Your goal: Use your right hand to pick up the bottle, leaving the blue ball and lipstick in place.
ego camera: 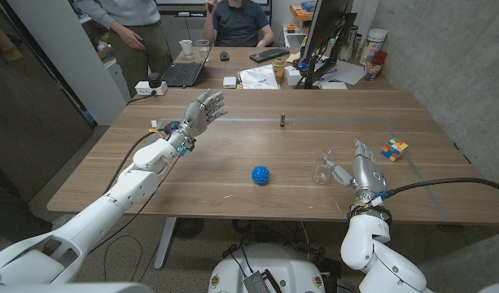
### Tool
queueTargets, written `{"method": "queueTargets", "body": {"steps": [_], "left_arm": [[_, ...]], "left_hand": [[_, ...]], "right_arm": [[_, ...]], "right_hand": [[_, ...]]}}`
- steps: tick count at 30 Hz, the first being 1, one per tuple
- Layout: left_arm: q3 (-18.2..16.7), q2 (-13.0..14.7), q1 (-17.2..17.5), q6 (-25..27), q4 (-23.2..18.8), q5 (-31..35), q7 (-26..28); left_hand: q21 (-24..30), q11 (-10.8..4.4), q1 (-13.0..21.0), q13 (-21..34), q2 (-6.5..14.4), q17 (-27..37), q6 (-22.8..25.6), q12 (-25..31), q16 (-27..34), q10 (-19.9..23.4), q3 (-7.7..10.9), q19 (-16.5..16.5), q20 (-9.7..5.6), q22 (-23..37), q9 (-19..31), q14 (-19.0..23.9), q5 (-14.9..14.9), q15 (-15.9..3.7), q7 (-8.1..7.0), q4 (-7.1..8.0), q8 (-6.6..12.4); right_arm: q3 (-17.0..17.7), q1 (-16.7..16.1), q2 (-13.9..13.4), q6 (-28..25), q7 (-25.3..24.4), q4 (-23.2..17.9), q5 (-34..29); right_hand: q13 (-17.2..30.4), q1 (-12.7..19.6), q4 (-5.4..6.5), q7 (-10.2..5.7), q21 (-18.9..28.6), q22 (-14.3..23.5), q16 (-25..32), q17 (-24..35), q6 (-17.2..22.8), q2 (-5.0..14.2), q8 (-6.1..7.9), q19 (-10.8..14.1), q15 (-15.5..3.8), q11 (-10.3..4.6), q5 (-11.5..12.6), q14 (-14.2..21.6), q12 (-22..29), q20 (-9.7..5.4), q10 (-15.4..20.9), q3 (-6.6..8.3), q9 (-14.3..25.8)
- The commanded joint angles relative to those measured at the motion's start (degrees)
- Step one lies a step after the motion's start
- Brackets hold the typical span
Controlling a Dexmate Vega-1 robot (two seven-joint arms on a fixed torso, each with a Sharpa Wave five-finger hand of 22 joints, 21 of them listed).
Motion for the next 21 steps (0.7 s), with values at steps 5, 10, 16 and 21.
{"method": "queueTargets", "body": {"steps": [5,10,16,21], "left_arm": [[0.14,0.82,0.01,0.02,-0.77,0.24,-0.24],[0.31,0.93,-0.04,0.3,-0.92,0.12,-0.54],[0.41,1.2,-0.16,0.46,-1.03,0.35,-0.57],[0.53,0.95,-0.37,0.25,-0.87,0.2,-0.97]], "left_hand": [[-0.05,-0.46,-0.32,0.27,4.01,0.34,-0.32,0.38,0.37,-0.24,-0.42,0.29,0.2,0.23,0.08,-0.02,0.51,-0.1,0.12,0.08,0.25],[-0.06,-0.46,-0.37,0.28,3.93,0.35,-0.34,0.37,0.38,-0.25,-0.53,0.31,0.17,0.23,0.09,0.01,0.52,-0.09,0.06,0.1,0.25],[-0.08,-0.43,-0.41,0.28,3.87,0.35,-0.35,0.37,0.37,-0.24,-0.63,0.29,0.2,0.24,0.09,-0.01,0.53,-0.14,0.07,0.11,0.25],[-0.08,-0.46,-0.44,0.28,3.83,0.35,-0.33,0.36,0.39,-0.27,-0.71,0.32,0.21,0.25,0.09,0.05,0.54,-0.09,0.13,0.12,0.26]], "right_arm": [[-1.58,1.73,-1.07,-2.36,-2.92,1.11,6.94],[-1.52,2.17,-0.85,-1.89,-3.08,1.89,9.44],[-1.02,2.26,-2.29,-0.86,-1.65,1.31,13.13],[-1.27,2.98,-2.82,-1.02,-1.73,1.24,14.98]], "right_hand": [[0.26,1.19,-0.22,-0.13,0.13,0.18,-0.04,0.18,-0.06,-0.22,0.04,0.35,-0.16,-0.29,0.75,-0.2,0.21,0.47,-0.24,-0.38,0.08],[0.27,1.63,-0.28,-0.1,0.25,0.18,-0.02,0.18,-0.09,-0.33,0.05,0.69,-0.4,-0.42,0.93,-0.17,0.22,0.6,-0.29,-0.47,0.08],[0.28,2.35,-0.35,0.01,0.61,0.18,0.03,0.18,-0.42,-0.74,-0.05,1.87,-0.59,0.09,1.3,-0.04,0.08,1.11,-0.78,-0.81,0.1],[0.28,2.8,-0.34,0.43,0.77,0.17,0.01,0.19,-1.58,-1.36,-0.43,2.71,-0.53,-0.14,1.67,-0.1,-0.14,1.79,-1.67,-1.33,0.12]]}}
